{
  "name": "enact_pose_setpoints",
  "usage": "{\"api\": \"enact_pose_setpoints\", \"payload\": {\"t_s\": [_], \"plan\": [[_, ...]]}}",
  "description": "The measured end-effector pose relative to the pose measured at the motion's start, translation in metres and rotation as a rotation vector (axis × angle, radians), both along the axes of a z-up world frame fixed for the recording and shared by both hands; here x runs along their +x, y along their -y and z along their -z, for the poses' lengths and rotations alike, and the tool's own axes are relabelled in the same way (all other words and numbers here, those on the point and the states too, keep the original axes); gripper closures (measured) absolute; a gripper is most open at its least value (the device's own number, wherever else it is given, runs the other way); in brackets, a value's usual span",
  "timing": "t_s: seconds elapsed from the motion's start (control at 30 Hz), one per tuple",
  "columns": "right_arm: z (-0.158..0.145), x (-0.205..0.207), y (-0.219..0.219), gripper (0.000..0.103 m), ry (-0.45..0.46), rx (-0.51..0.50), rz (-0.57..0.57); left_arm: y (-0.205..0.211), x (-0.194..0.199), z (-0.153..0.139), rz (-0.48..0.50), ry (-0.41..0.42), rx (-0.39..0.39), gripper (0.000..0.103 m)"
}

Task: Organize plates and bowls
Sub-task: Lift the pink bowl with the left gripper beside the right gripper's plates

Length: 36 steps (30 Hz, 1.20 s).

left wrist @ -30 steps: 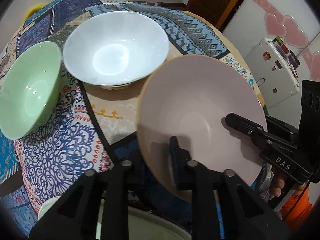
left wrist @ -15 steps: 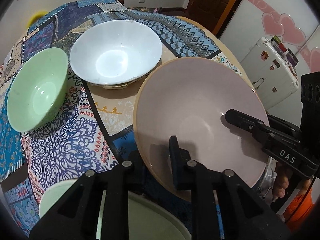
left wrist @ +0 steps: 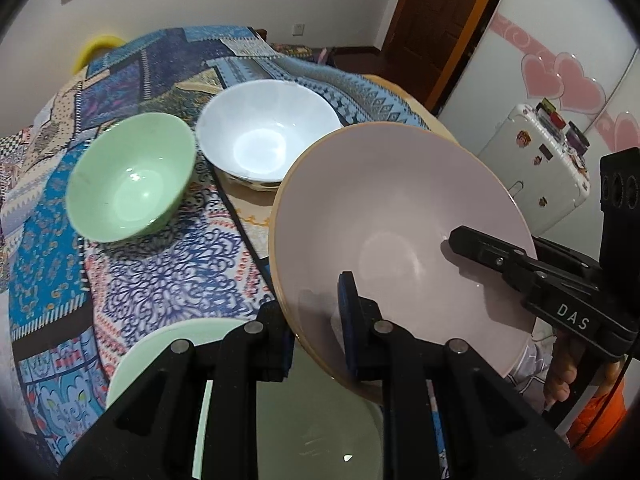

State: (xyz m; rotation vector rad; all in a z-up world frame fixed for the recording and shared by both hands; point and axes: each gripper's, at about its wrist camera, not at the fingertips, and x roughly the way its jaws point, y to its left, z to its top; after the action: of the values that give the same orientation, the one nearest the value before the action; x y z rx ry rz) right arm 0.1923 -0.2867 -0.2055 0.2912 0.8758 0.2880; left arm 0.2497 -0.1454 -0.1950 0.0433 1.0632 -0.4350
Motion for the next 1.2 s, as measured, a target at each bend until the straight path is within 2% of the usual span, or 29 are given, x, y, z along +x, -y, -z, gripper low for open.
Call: {"api": "enact_pose_setpoints", "payload": {"t_s": [0.7,1.2], "plan": [[-0.024,0.0,-0.082,0.083,0.084,-0.042,-0.141,-0.097,-0.043,-0.042,-0.124,0.102,-0.061,0.084],[-0.022,0.007,-0.155,0.083,0.085,-0.019,-0.274,-0.179,-0.066,-0.042,-0.264,0.114,-0.042,0.084]]}}
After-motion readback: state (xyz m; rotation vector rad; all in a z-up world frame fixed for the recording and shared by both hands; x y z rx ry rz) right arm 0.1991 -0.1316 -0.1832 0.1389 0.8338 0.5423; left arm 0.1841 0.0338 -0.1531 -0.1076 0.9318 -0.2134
